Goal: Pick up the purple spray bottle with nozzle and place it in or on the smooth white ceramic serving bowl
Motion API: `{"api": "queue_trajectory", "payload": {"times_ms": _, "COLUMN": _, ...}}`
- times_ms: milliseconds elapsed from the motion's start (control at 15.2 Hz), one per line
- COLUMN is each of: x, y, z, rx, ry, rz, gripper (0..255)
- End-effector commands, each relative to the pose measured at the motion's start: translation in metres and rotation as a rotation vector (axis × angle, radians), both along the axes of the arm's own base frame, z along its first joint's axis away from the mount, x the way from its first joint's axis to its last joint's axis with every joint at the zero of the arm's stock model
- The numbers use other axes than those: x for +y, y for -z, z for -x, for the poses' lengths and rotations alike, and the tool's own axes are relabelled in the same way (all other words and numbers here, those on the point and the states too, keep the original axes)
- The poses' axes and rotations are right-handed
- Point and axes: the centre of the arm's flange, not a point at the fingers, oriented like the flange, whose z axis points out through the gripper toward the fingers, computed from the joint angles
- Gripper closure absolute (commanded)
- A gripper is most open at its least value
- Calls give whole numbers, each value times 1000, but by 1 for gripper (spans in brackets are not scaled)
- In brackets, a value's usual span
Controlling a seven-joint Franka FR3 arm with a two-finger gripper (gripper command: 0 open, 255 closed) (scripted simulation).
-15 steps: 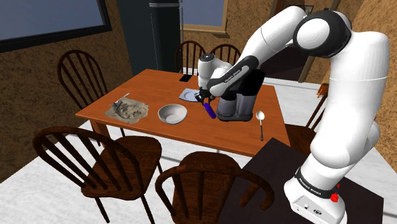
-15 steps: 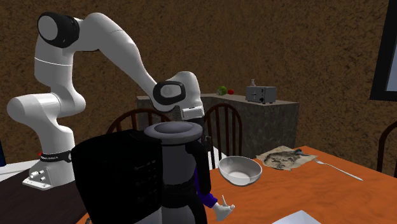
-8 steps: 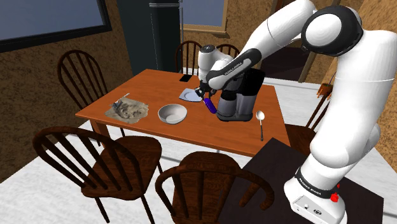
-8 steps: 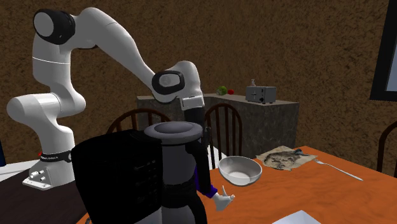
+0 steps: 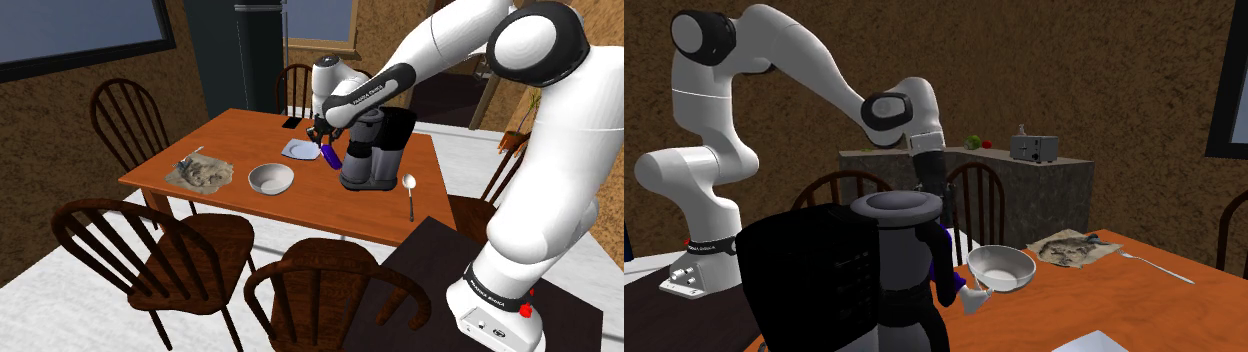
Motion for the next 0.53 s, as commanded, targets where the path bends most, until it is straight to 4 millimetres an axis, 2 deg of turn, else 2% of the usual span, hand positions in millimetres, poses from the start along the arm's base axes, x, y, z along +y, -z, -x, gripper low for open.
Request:
{"api": "queue_trajectory", "payload": {"times_ms": 0, "x": 12, "y": -5, "z": -7, "rx": 0, "ry": 0, "rz": 0, "gripper": 255}}
{"api": "queue_trajectory", "payload": {"times_ms": 462, "x": 90, "y": 3, "z": -56, "rx": 0, "ry": 0, "rz": 0, "gripper": 255}}
